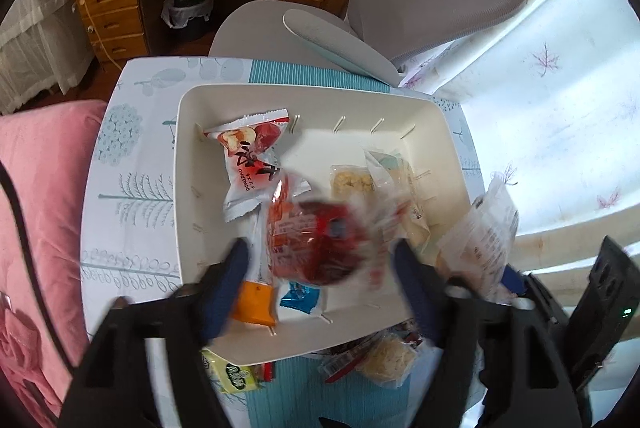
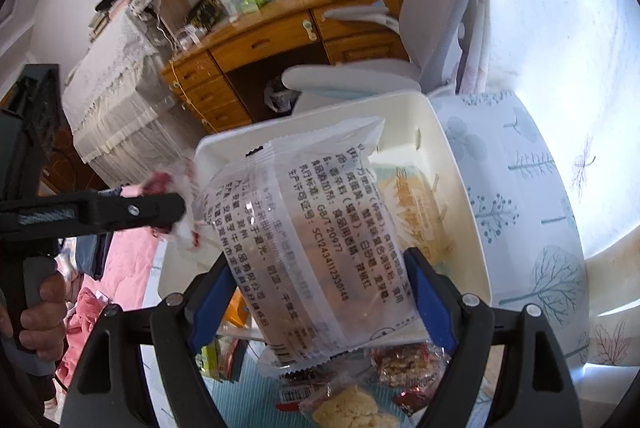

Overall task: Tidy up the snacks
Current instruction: 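Carry both snacks over the white tray and open both grippers, then move both tools back toward the green packet and puffed rice cake bag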

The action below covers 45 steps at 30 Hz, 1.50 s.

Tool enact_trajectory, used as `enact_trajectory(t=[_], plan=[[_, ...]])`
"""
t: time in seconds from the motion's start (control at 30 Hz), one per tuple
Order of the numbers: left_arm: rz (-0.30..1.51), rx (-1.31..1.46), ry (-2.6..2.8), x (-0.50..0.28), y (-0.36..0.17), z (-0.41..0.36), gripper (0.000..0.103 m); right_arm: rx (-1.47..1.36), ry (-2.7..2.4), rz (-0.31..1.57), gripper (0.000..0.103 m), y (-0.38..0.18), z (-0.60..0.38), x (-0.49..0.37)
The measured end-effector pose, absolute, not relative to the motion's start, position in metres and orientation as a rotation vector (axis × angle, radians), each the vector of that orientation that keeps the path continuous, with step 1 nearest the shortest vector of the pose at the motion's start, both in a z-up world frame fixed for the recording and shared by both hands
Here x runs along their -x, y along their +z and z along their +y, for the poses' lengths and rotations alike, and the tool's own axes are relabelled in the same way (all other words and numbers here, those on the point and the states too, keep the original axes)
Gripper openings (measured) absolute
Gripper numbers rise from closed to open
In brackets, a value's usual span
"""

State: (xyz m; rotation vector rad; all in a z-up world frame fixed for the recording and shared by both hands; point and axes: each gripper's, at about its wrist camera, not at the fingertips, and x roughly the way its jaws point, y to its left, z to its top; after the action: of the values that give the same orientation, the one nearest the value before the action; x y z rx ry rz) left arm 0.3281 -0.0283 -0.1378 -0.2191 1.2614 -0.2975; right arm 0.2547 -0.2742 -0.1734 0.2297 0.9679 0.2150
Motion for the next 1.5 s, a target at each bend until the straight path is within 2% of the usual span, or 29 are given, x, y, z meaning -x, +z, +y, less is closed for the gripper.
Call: enact_trajectory(t=[0.03, 0.1, 0.17, 0.23, 1.0, 1.5], plan=[[1.264, 0.238, -0.293, -0.328, -0.138, -0.028, 0.089, -0.225, 0.212, 0.988, 0.084, -0.175, -0.274, -0.256], [1.267, 0.251, -0.288, -0.326, -0.136, -0.027, 0.089, -0.222, 0.210, 0.989, 0.085, -0.176, -0.276, -0.254], [1.274, 0.246, -0.285, -0.324, -0.135, -0.030, 0.089, -0.225, 0.214, 0.976, 0.095, -0.172, -0.277, -0.251], [1.277, 0.242, -0.281, -0.320, -0.132, -0.032, 0.089, -0.216, 0.209, 0.965, 0.098, -0.167, -0.279, -0.248], [1.214, 0.280, -0.122, -0.205, -0.090, -0.070, 0.089, -0.184, 0.346, 0.945, 0.098, -0.130, -0.326, -0.187], [1.216, 0.336, 0.050, -0.133, -0.103, -0.058, 0.089, -0.228, 0.414, 1.082, 0.098, -0.158, -0.350, -0.162]])
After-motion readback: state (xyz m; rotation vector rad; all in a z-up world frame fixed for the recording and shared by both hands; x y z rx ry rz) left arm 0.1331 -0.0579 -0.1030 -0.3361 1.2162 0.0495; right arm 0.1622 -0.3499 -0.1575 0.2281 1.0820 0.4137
